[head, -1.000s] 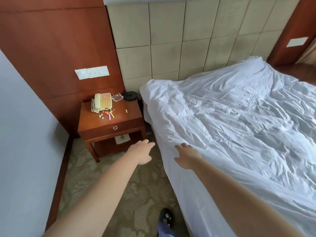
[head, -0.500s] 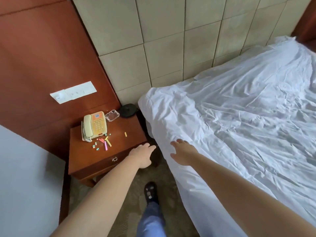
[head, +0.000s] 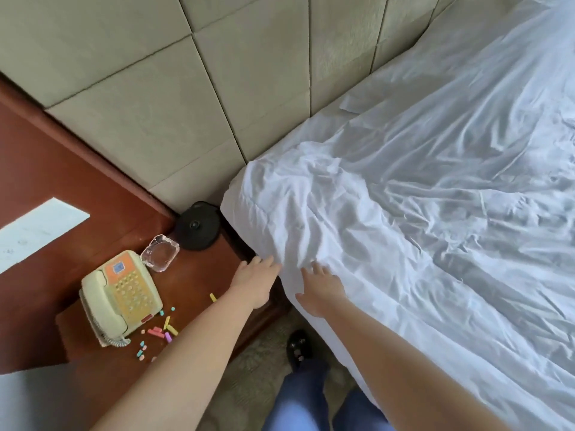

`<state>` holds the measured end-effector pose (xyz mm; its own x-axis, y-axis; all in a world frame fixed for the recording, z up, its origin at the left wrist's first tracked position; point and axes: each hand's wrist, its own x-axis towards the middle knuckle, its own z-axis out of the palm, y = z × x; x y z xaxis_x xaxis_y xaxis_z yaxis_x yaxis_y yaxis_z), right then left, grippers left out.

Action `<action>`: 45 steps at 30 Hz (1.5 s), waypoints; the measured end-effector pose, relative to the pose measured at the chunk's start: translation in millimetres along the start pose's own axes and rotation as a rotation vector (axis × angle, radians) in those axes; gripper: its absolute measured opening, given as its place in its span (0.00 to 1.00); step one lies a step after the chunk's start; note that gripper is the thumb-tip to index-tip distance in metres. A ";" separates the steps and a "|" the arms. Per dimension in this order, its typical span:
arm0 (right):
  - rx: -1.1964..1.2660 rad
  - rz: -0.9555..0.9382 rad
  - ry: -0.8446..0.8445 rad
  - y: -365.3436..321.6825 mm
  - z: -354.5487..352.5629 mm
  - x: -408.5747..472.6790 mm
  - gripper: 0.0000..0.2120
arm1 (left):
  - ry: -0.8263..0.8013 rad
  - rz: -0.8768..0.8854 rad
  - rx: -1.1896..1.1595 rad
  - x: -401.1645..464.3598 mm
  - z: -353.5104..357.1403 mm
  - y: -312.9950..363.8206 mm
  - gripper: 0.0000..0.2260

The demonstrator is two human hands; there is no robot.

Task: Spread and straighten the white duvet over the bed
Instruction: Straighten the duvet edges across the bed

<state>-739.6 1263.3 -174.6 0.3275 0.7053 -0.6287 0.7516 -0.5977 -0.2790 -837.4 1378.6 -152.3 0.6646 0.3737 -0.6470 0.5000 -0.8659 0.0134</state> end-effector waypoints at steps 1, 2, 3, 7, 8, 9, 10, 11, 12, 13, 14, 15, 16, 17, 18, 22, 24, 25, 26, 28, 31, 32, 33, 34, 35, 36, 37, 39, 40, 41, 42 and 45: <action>-0.023 0.017 -0.009 1.9 3.2 7.9 0.33 | -0.001 0.013 0.026 8.4 -0.6 -5.5 0.32; -0.043 0.036 -0.022 4.8 7.2 15.4 0.35 | -0.015 0.024 0.028 16.0 -0.1 -8.6 0.32; -0.057 0.060 -0.038 7.7 11.1 22.7 0.37 | -0.033 0.037 0.020 23.3 0.8 -10.4 0.33; -0.111 0.121 -0.106 17.8 25.7 48.7 0.46 | -0.026 0.080 0.002 52.6 3.9 -11.8 0.36; -0.125 0.126 -0.106 19.8 29.8 53.1 0.46 | -0.016 0.090 0.009 59.1 4.5 -11.8 0.38; -0.150 0.126 -0.092 21.9 32.2 55.9 0.44 | -0.011 0.099 0.020 64.3 6.0 -11.1 0.39; -0.176 0.122 -0.062 24.7 33.8 58.5 0.40 | -0.015 0.103 0.025 68.6 7.2 -10.2 0.41; -0.191 0.113 -0.023 27.4 34.3 60.7 0.33 | -0.029 0.104 0.029 72.0 7.5 -9.5 0.42; -0.183 0.101 0.010 29.5 34.0 62.7 0.25 | -0.047 0.104 0.035 74.6 6.8 -9.7 0.43; -0.148 0.091 0.028 31.0 31.6 63.0 0.20 | -0.059 0.105 0.047 77.1 5.6 -10.6 0.44; -0.101 0.084 0.041 32.2 26.7 61.6 0.17 | -0.060 0.107 0.062 79.5 3.5 -11.3 0.45; -0.053 0.088 0.053 32.4 20.8 59.9 0.16 | -0.052 0.107 0.077 80.3 1.8 -13.1 0.47; -0.001 0.112 0.080 36.5 11.9 57.6 0.15 | -0.034 0.111 0.090 81.4 -2.3 -12.9 0.48; 0.048 0.151 0.115 43.4 -0.4 54.5 0.13 | -0.013 0.115 0.098 82.2 -7.6 -11.4 0.50; 0.085 0.194 0.168 52.8 -14.3 51.1 0.12 | 0.013 0.121 0.102 82.5 -14.9 -8.6 0.51; 0.107 0.365 0.468 109.3 -91.0 43.7 0.13 | 0.134 0.186 0.159 91.1 -61.4 17.4 0.50; 0.146 0.501 0.627 140.4 -126.3 37.8 0.14 | 0.193 0.207 0.237 99.4 -85.6 37.4 0.49; 0.180 0.582 0.695 155.2 -141.4 34.8 0.14 | 0.222 0.218 0.287 104.0 -96.4 48.9 0.48; 0.245 0.669 0.758 169.8 -155.2 31.4 0.14 | 0.245 0.234 0.340 108.8 -106.5 60.5 0.47; 0.513 0.812 0.855 197.0 -177.2 26.9 0.13 | 0.268 0.265 0.436 118.3 -123.7 83.5 0.45; 1.176 0.851 0.940 227.5 -188.1 32.6 0.08 | 0.244 0.246 0.532 136.1 -139.3 104.8 0.42; 1.226 0.839 0.908 228.5 -180.0 37.3 0.09 | 0.225 0.227 0.553 142.5 -141.3 106.9 0.41; 1.148 0.782 0.862 225.2 -167.8 41.7 0.12 | 0.217 0.203 0.567 149.5 -140.8 106.8 0.40; 0.965 0.655 0.803 219.8 -151.2 46.4 0.15 | 0.202 0.180 0.581 156.3 -138.5 105.2 0.40; 0.791 0.515 0.725 212.4 -134.6 49.1 0.20 | 0.169 0.163 0.598 162.6 -135.6 103.9 0.40; 0.663 0.403 0.622 205.0 -118.4 50.6 0.27 | 0.130 0.154 0.616 168.2 -133.0 102.7 0.40; 0.594 0.323 0.497 198.3 -104.9 50.8 0.35 | 0.098 0.149 0.631 173.2 -130.5 101.8 0.41; 0.473 0.243 0.276 191.4 -84.6 52.9 0.48 | 0.054 0.142 0.665 183.2 -126.3 100.6 0.46; 0.395 0.243 0.203 188.3 -77.1 54.6 0.53 | 0.039 0.139 0.687 188.0 -124.4 100.2 0.48; 0.319 0.263 0.173 186.5 -71.4 56.6 0.57 | 0.032 0.139 0.709 193.0 -122.2 99.9 0.51; 0.257 0.302 0.166 186.7 -66.8 59.8 0.59 | 0.029 0.145 0.728 196.6 -120.7 100.2 0.53; 0.162 0.416 0.203 187.6 -59.3 68.0 0.54 | 0.049 0.196 0.776 208.5 -117.7 97.6 0.57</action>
<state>-542.4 1221.7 -226.6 0.6982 0.4448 -0.5610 0.4401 -0.8847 -0.1536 -584.7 1411.0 -196.2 0.7330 0.1899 -0.6532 -0.1449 -0.8946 -0.4227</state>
